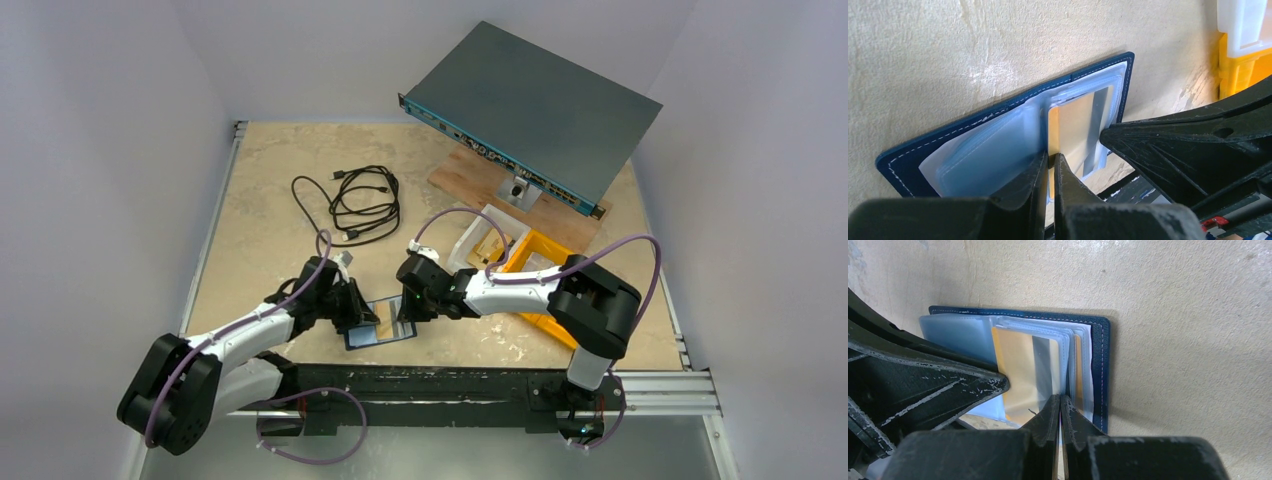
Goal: Take the credit cards out of the card holder
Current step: Remove the credit card from the card holder.
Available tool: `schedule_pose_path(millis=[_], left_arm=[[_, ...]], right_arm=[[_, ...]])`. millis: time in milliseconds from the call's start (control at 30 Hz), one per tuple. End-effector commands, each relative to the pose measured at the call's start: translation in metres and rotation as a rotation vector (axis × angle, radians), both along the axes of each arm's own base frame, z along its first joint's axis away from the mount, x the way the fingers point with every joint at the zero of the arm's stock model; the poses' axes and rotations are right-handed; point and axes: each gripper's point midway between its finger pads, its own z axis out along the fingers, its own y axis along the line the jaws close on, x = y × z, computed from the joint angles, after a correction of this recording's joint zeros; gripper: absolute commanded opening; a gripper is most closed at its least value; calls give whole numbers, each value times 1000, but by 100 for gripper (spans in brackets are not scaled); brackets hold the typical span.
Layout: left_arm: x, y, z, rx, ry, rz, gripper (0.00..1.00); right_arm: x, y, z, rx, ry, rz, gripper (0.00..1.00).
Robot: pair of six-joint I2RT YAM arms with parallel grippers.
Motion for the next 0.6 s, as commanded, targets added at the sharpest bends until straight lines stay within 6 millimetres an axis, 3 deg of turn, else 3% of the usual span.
schedule_pose_path(millis=[0,567], left_arm=[[4,-13,11,-83,-24,-17,2],[3,17,30,79,-28,-12,0]], right_arm=[[-29,-64,-57,-280,98,11,0],[-28,-82,-57,-306,91,-55,0]])
